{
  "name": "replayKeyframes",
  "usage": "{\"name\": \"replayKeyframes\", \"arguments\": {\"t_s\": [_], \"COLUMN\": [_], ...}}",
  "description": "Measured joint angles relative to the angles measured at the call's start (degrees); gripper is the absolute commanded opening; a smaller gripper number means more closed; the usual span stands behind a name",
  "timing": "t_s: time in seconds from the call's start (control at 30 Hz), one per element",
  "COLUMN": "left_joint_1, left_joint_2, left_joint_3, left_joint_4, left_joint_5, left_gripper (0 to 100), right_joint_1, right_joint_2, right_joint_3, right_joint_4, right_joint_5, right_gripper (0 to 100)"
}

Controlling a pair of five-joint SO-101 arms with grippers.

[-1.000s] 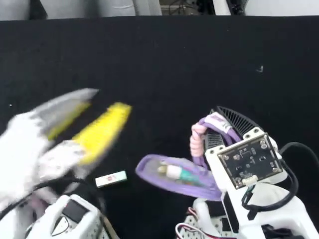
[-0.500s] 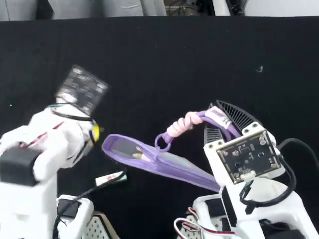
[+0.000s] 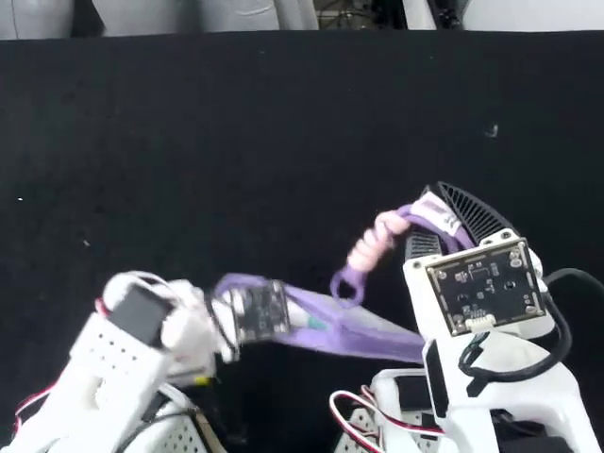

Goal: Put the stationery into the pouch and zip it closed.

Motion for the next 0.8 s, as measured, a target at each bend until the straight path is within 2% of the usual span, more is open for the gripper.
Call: {"name": "replayKeyframes", "arguments": {"t_s": [0.13, 0.37, 0.57, 0.8], "left_joint_1": [3.9, 4.0, -1.8, -6.5], "left_joint_2": [-4.0, -4.7, -4.7, -4.7], "left_joint_3": [5.6, 14.4, 22.0, 26.5], "left_joint_4": [-7.9, -18.6, -25.6, -33.3], "left_joint_5": [6.6, 7.4, 2.1, 1.0], "left_gripper": [16, 16, 16, 16], "right_joint_1": [0.0, 0.0, 0.0, 0.0], "right_joint_2": [0.0, 0.0, 0.0, 0.0], "right_joint_3": [0.0, 0.0, 0.1, 0.4], "right_joint_4": [0.0, 0.0, 0.0, 0.0], "right_joint_5": [0.0, 0.0, 0.0, 0.0], "right_gripper": [1.1, 1.1, 1.1, 1.1]}}
